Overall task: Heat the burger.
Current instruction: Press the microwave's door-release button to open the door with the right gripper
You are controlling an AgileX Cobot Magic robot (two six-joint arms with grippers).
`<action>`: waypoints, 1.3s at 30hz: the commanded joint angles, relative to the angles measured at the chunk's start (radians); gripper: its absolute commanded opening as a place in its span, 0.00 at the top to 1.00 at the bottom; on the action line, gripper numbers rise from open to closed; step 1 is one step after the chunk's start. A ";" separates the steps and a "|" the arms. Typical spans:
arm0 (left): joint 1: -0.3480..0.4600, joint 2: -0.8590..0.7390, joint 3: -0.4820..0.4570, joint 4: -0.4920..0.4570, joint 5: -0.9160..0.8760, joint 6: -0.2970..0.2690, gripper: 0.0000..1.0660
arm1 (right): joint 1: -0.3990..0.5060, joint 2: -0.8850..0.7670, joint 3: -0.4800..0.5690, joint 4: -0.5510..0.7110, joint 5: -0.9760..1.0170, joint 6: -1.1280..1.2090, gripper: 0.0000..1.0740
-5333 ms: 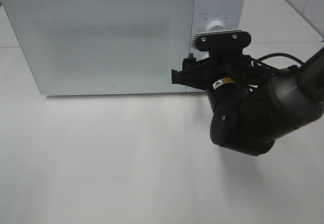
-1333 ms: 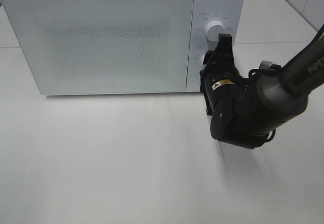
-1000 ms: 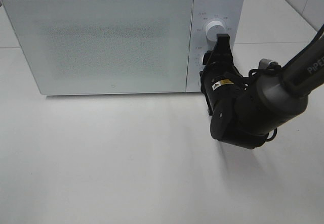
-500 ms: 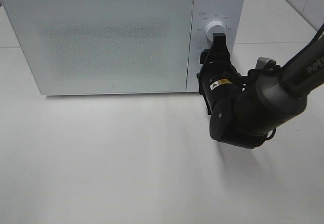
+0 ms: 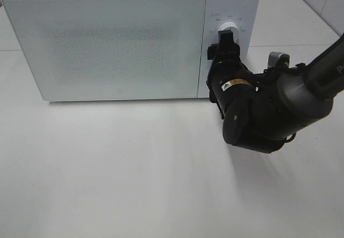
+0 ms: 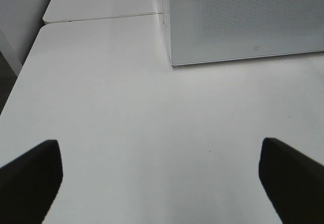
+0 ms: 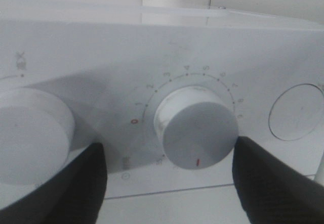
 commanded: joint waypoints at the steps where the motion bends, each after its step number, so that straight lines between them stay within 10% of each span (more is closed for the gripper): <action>1: 0.005 -0.022 0.003 -0.002 0.000 -0.003 0.08 | -0.017 -0.055 -0.019 -0.119 0.077 -0.099 0.36; 17: 0.005 -0.022 0.003 -0.002 0.000 -0.003 0.08 | -0.042 -0.298 0.098 -0.212 0.552 -0.826 0.36; 39: 0.005 -0.022 0.003 -0.002 0.000 -0.003 0.08 | -0.287 -0.707 0.098 -0.732 1.210 -0.941 0.36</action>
